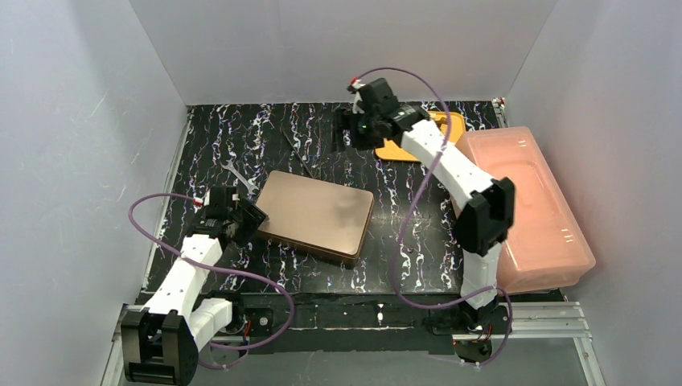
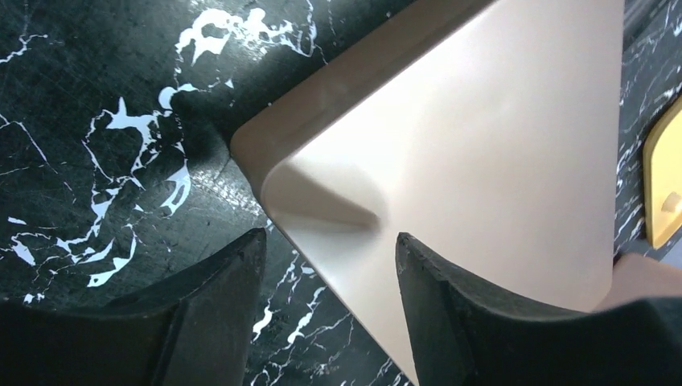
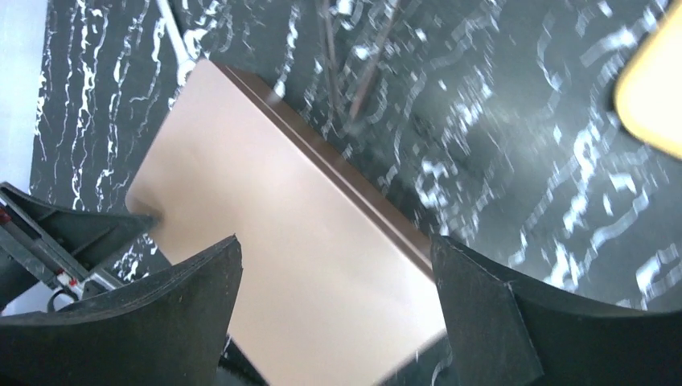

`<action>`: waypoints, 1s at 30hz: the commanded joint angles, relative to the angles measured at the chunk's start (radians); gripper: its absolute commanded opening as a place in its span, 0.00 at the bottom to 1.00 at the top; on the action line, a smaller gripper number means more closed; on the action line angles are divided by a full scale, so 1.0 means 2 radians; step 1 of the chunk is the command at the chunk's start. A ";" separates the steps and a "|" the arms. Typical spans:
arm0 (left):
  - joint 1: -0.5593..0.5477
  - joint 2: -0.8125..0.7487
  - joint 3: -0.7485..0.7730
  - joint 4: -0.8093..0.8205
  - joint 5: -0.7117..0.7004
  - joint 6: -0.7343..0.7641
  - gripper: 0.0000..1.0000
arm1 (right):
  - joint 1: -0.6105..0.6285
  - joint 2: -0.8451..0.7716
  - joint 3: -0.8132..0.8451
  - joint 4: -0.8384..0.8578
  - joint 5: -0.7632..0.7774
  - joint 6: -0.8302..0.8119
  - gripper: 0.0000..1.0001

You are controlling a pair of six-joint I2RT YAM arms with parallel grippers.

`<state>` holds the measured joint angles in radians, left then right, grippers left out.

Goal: Pack the chocolate

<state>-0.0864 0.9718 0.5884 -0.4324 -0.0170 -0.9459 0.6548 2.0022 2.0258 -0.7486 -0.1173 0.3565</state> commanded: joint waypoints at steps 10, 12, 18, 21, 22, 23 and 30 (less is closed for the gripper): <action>0.000 -0.022 0.106 -0.144 0.024 0.089 0.67 | -0.045 -0.171 -0.233 0.027 -0.024 0.089 0.96; 0.000 -0.031 0.117 -0.156 0.017 0.095 0.68 | -0.045 -0.185 -0.258 0.037 -0.026 0.096 0.96; 0.002 0.039 0.172 -0.118 -0.004 0.100 0.69 | -0.045 -0.225 -0.340 0.087 -0.033 0.127 0.95; 0.013 0.104 0.213 -0.081 0.001 0.107 0.69 | -0.045 -0.243 -0.386 0.121 -0.046 0.148 0.94; 0.017 0.126 0.227 -0.074 0.002 0.110 0.69 | -0.046 -0.246 -0.395 0.128 -0.047 0.154 0.94; 0.022 0.148 0.239 -0.067 0.006 0.114 0.69 | -0.045 -0.249 -0.405 0.134 -0.048 0.159 0.94; 0.042 0.248 0.280 -0.035 0.037 0.143 0.70 | -0.046 -0.260 -0.455 0.177 -0.050 0.185 0.88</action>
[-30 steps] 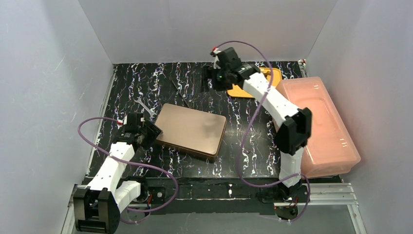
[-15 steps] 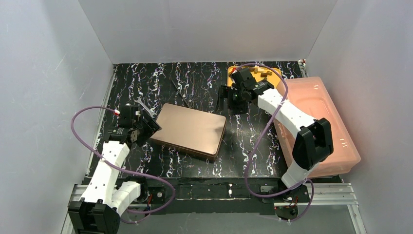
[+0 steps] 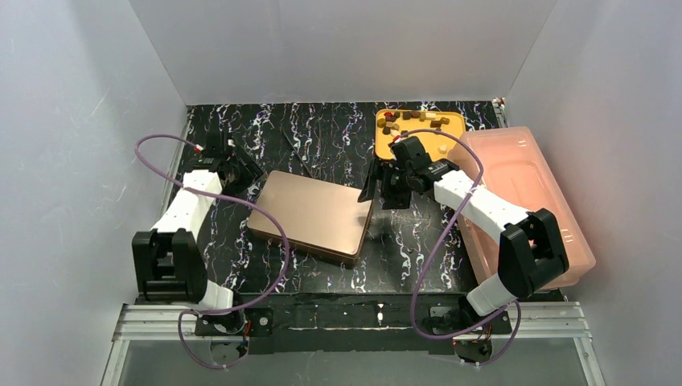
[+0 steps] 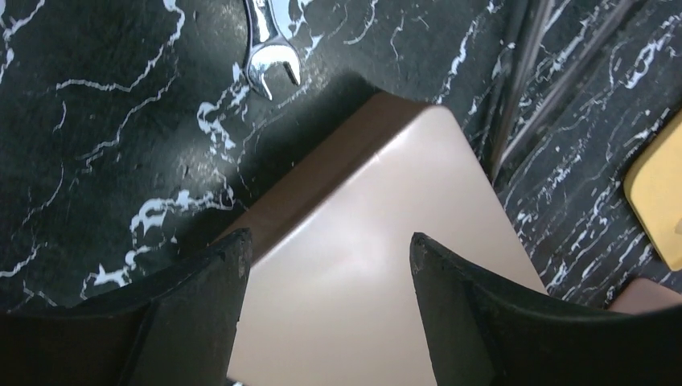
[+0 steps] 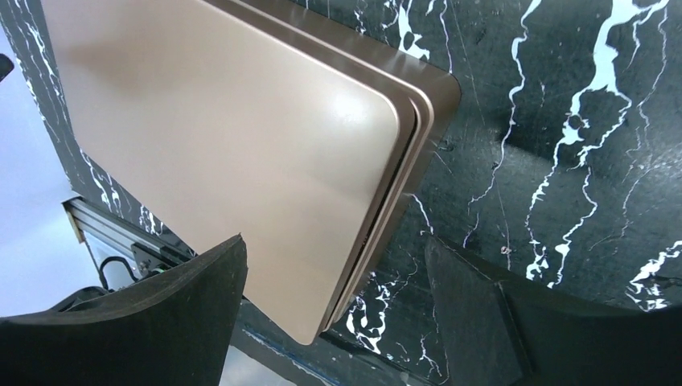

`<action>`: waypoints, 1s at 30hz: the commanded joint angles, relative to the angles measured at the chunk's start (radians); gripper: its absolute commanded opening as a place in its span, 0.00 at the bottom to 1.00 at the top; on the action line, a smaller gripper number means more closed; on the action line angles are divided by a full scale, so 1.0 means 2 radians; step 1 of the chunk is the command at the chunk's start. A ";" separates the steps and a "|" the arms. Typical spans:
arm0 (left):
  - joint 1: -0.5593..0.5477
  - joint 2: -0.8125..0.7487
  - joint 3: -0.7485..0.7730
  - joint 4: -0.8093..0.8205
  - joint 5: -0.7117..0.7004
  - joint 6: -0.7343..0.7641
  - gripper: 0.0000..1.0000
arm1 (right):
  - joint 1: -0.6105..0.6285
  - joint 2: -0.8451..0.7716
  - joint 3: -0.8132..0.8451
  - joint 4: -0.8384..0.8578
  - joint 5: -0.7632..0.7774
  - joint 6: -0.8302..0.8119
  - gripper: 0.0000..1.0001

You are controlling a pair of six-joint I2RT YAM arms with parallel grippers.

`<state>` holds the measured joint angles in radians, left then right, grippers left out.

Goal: Pack the chocolate

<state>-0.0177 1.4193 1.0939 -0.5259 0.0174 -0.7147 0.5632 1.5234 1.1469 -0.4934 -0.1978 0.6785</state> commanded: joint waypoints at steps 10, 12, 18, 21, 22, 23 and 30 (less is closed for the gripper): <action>0.008 0.086 0.030 0.032 0.046 0.043 0.67 | 0.001 -0.003 -0.050 0.089 -0.020 0.041 0.84; 0.008 0.092 0.027 0.037 0.054 0.040 0.65 | 0.001 0.001 -0.052 0.093 -0.019 0.042 0.84; 0.008 0.097 0.017 0.046 0.065 0.033 0.62 | 0.002 0.013 -0.056 0.104 -0.020 0.046 0.83; 0.007 0.097 0.016 0.048 0.067 0.031 0.61 | 0.004 0.018 -0.057 0.108 -0.019 0.047 0.83; 0.006 0.097 0.015 0.048 0.068 0.031 0.61 | 0.004 0.020 -0.057 0.108 -0.018 0.046 0.83; 0.005 0.097 0.015 0.048 0.068 0.031 0.61 | 0.005 0.022 -0.057 0.108 -0.018 0.046 0.83; -0.003 0.098 0.012 0.048 0.072 0.027 0.59 | 0.012 0.040 -0.048 0.111 -0.019 0.047 0.82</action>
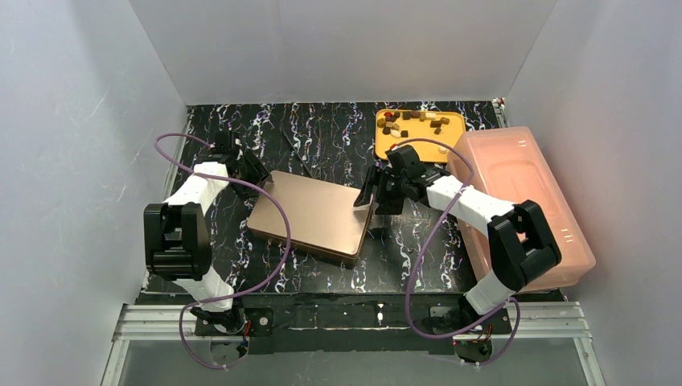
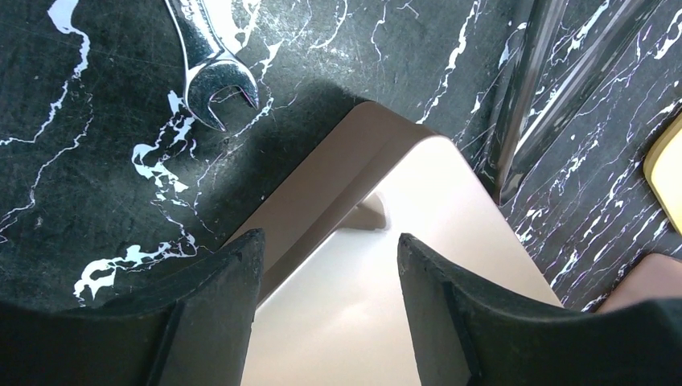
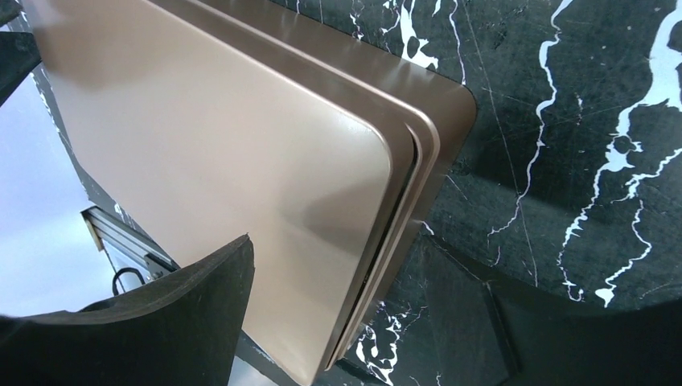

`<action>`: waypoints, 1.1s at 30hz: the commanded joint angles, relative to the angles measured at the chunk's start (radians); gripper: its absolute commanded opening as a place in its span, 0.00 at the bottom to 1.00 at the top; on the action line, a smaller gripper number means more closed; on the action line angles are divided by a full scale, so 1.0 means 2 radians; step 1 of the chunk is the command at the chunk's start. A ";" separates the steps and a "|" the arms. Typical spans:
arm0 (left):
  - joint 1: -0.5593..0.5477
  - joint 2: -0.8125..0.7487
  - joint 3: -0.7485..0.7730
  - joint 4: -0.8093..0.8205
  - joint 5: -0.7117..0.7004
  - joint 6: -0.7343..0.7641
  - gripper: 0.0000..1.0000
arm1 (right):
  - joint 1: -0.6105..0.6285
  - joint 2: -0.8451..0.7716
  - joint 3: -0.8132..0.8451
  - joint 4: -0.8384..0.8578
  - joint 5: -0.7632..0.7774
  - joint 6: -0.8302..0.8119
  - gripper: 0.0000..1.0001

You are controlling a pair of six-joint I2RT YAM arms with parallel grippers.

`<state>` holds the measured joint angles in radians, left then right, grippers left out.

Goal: Pack the chocolate

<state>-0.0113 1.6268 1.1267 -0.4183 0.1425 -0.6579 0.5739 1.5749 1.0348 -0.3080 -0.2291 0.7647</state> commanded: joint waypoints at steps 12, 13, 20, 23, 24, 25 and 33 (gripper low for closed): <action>-0.024 -0.012 -0.006 -0.008 0.012 -0.009 0.58 | 0.018 0.038 0.023 0.029 -0.010 0.007 0.75; -0.026 -0.013 -0.007 -0.008 0.012 -0.010 0.59 | 0.019 0.038 0.024 0.030 -0.011 0.007 0.74; -0.043 -0.021 -0.011 -0.008 0.016 -0.020 0.58 | 0.026 0.046 0.036 0.031 -0.013 0.006 0.72; -0.053 -0.024 -0.010 -0.009 0.015 -0.022 0.58 | 0.030 0.049 0.041 0.031 -0.012 0.004 0.72; -0.056 -0.025 -0.010 -0.010 0.015 -0.022 0.58 | 0.031 0.050 0.042 0.030 -0.012 0.004 0.72; -0.058 -0.025 -0.009 -0.011 0.016 -0.022 0.58 | 0.032 0.050 0.042 0.030 -0.011 0.003 0.72; -0.072 -0.017 -0.011 -0.023 0.003 -0.018 0.58 | 0.039 0.055 0.040 0.029 -0.001 0.003 0.63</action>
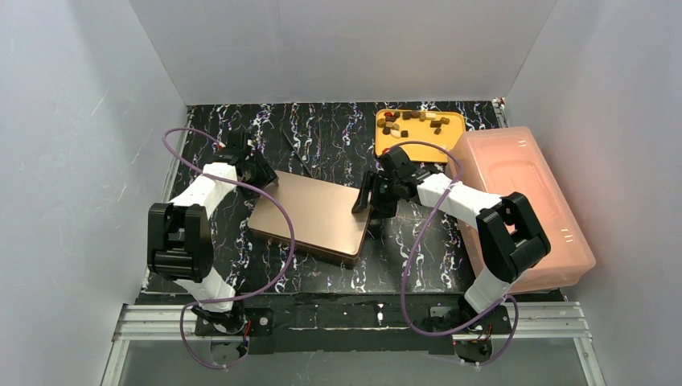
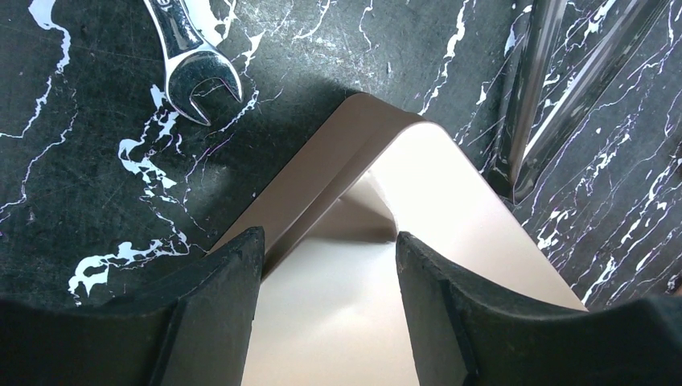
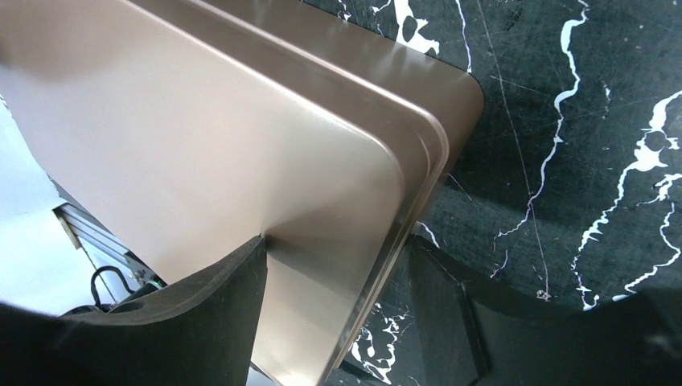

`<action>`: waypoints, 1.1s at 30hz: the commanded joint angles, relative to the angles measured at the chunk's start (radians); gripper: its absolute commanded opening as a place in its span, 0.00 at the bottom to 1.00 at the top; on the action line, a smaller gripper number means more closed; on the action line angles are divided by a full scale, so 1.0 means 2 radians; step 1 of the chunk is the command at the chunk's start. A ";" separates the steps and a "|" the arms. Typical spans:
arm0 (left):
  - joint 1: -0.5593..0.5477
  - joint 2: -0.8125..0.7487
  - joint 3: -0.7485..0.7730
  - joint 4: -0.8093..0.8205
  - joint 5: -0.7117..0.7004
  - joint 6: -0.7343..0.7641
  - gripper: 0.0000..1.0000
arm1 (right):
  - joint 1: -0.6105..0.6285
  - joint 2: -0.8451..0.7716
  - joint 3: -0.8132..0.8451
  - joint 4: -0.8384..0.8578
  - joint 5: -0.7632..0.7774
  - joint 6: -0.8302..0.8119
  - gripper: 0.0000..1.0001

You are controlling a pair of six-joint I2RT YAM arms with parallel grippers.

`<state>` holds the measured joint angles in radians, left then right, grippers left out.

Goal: Pack the chocolate

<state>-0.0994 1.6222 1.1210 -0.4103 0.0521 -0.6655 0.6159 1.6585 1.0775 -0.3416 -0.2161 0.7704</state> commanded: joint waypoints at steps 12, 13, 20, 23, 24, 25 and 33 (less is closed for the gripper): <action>-0.058 -0.019 -0.014 -0.042 0.016 -0.018 0.58 | 0.038 0.031 0.000 0.063 0.008 0.007 0.46; -0.062 -0.020 -0.014 -0.043 0.012 -0.018 0.58 | 0.041 0.033 0.000 0.063 0.011 0.006 0.45; -0.077 -0.021 -0.028 -0.045 0.005 -0.028 0.58 | 0.059 0.042 -0.006 0.063 0.034 0.007 0.39; -0.083 -0.026 -0.036 -0.045 -0.001 -0.034 0.58 | 0.063 0.045 -0.008 0.063 0.043 0.006 0.35; -0.085 -0.028 -0.041 -0.043 -0.003 -0.035 0.58 | 0.064 0.046 -0.008 0.062 0.045 0.006 0.33; -0.086 -0.029 -0.044 -0.043 -0.005 -0.035 0.58 | 0.065 0.046 -0.010 0.062 0.047 0.007 0.32; -0.093 -0.042 -0.063 -0.054 -0.040 -0.035 0.59 | 0.074 0.055 -0.012 0.065 0.065 0.004 0.17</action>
<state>-0.2054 1.5551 1.0489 -0.3771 -0.1825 -0.6735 0.6811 1.6646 1.0775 -0.3237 -0.0948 0.7898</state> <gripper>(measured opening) 0.589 0.627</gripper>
